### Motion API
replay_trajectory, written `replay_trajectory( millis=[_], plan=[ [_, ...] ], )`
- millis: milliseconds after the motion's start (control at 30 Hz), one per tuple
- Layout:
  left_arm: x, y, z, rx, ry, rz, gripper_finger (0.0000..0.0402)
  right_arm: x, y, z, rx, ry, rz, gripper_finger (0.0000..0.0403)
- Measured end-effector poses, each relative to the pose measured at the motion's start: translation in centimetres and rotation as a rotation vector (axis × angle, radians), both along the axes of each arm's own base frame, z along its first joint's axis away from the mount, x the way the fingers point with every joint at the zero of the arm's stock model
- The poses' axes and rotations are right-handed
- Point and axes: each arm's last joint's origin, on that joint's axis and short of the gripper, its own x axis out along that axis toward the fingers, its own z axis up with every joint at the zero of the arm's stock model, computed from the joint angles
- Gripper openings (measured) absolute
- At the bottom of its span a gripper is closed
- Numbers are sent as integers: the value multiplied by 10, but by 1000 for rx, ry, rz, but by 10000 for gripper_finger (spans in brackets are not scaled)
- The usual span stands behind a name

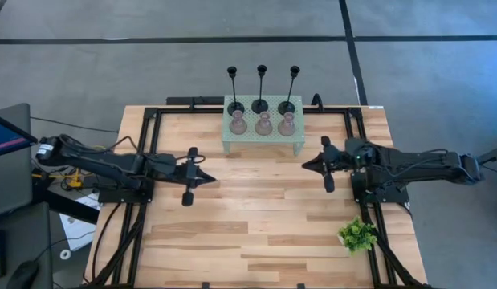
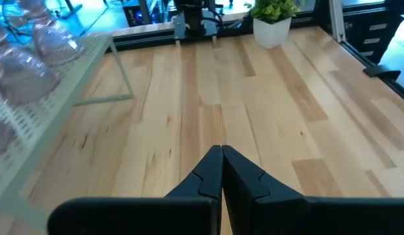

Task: Pick & Place candle stick holders
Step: Return to Home Position

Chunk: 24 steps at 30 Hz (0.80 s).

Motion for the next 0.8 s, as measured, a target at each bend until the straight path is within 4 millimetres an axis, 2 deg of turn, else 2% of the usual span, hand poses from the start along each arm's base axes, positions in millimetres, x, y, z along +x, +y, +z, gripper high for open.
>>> replay_trajectory(
  millis=[167, 400, 533, 800],
  plan=[
    [-26, 4, -13, -58, -88, 3, 6, -13, 2, 8, 6, -52, 15, 0],
    [-58, 6, -23, -44, -275, -129, 6, -23, 4, 9, -10, -115, 53, 0],
    [-68, 7, -31, -38, -326, -146, 6, -27, 6, 0, -25, -169, 112, 0],
    [-71, 7, -53, -45, -325, -171, 6, -41, 9, 3, -30, -253, 154, 0]
  ],
)
